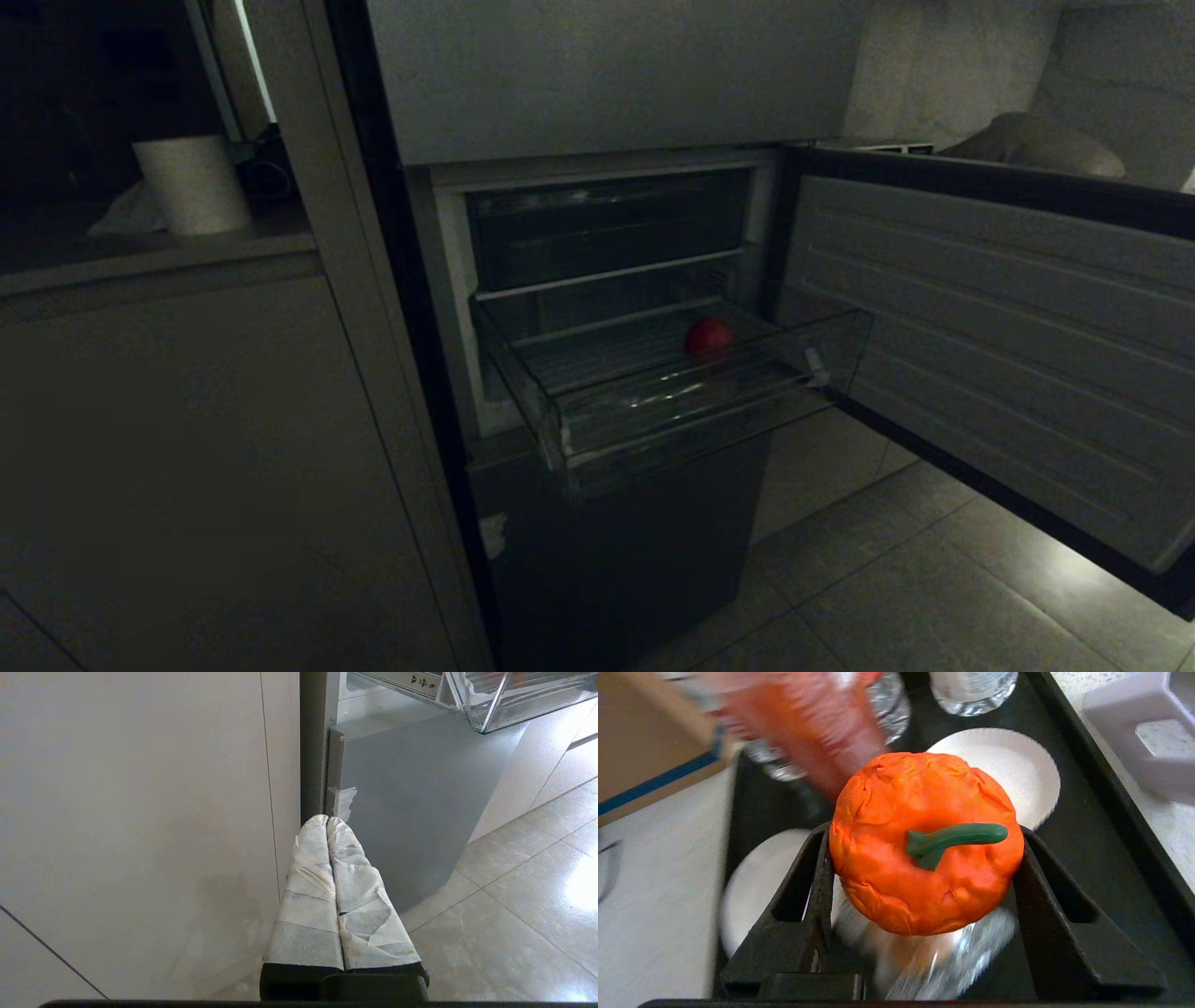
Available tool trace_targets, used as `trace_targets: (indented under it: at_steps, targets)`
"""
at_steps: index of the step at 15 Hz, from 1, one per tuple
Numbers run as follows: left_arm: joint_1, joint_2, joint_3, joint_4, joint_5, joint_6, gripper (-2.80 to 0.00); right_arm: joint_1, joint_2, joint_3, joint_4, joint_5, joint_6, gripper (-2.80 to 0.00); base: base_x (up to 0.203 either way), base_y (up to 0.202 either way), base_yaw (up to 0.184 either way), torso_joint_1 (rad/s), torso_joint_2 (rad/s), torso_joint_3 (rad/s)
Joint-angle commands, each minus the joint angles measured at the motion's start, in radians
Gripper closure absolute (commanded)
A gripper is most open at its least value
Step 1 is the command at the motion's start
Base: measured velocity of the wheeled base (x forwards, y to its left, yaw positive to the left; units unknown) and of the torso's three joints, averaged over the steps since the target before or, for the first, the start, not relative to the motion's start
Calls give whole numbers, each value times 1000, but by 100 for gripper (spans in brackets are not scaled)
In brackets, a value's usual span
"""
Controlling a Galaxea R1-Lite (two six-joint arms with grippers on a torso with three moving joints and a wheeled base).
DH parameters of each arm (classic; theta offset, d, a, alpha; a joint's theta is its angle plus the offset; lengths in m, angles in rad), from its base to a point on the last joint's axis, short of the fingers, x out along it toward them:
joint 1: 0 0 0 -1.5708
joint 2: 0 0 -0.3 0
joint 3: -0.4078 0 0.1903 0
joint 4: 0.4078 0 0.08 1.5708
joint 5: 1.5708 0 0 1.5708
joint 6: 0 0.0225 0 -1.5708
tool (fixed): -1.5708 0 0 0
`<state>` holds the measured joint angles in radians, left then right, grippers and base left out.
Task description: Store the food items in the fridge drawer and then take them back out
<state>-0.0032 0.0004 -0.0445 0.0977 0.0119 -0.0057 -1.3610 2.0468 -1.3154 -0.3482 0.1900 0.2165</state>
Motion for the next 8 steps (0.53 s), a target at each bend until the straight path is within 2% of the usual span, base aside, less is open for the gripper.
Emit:
trace_targets:
  at_steps: [1, 5, 7, 8]
  targets:
    - [0, 1, 0, 1, 0, 0, 0, -23, 129, -90, -3, 1, 5, 0, 0, 0, 0, 0, 0, 0]
    - [0, 1, 0, 1, 0, 0, 0, -66, 219, -223, -2, 3, 5, 0, 0, 0, 0, 0, 0, 0]
    - [0, 1, 0, 1, 0, 0, 0, -73, 231, -242, 2, 10, 3, -280, 0, 0, 0, 0, 0, 0]
    - [0, 1, 0, 1, 0, 0, 0, -78, 230, -242, 3, 20, 3, -280, 0, 0, 0, 0, 0, 0]
